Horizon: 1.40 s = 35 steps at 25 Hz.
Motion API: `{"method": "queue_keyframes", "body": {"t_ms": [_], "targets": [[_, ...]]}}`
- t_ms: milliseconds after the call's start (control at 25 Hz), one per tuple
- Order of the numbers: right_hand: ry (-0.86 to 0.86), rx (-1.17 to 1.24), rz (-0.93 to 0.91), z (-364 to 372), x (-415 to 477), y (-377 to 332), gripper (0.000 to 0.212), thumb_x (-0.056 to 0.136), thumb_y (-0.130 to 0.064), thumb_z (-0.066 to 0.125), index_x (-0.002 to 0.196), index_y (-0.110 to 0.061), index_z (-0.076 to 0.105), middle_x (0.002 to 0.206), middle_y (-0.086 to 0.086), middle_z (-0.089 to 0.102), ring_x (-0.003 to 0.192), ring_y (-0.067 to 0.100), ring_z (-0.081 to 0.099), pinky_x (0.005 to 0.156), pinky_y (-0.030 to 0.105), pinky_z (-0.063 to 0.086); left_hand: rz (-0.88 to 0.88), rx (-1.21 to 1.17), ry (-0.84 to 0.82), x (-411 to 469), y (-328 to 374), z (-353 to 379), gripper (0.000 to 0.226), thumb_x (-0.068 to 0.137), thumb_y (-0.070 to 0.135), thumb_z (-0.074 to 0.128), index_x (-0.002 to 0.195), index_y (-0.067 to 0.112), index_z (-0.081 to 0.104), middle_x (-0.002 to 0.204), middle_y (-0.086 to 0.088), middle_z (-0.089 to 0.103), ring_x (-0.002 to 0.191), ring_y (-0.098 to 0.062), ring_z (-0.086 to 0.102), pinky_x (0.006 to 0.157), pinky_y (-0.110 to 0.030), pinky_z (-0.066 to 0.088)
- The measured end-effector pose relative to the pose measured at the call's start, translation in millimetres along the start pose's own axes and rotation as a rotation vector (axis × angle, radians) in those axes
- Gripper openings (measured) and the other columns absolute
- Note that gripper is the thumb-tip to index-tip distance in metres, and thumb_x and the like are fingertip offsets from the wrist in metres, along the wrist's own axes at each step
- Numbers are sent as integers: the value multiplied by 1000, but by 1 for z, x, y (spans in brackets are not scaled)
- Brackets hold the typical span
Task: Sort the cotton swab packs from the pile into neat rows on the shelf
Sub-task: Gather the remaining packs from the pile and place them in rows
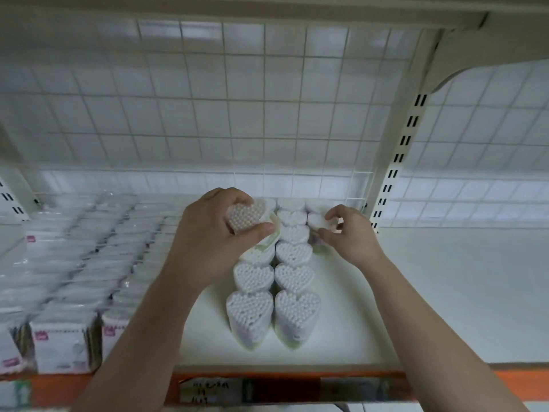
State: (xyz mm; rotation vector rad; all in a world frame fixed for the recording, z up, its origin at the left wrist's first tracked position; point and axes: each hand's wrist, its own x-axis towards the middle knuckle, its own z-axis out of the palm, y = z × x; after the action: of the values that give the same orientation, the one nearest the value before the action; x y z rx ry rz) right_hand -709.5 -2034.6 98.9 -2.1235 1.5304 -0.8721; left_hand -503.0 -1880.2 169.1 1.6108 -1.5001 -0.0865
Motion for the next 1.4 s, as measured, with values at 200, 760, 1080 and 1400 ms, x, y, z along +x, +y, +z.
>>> {"method": "queue_keyframes", "body": {"t_ms": [200,760,1080,1400], "targets": [[-13,-6,-37,0,4,3,30,79,-27,72,105,-17,60,106,5,55,87,23,60,79,35,49,-37,-65,-54,3,10,2,36,68,24,84,97,27,62,67,18,47,49,1,49,51,-6,36],[26,104,38,-38,-28,41,22,84,-20,64,106,-20,64,114,0,55,89,17,59,71,23,38,251,-21,-298,43,41,77,45,67,46,81,103,24,66,94,15,62,77,0,50,70,-8,35],[30,121,80,-43,-41,54,19,85,-20,64,104,-21,64,113,0,57,86,16,59,70,23,38,238,178,-497,41,21,120,51,62,49,81,104,27,63,81,26,46,92,-6,48,77,-23,39],[42,149,69,-48,-37,56,19,86,-21,63,105,-23,65,114,-4,56,88,13,60,66,21,40,283,348,-521,46,20,128,53,60,50,81,102,24,63,95,12,52,93,-12,54,80,-30,37]]}}
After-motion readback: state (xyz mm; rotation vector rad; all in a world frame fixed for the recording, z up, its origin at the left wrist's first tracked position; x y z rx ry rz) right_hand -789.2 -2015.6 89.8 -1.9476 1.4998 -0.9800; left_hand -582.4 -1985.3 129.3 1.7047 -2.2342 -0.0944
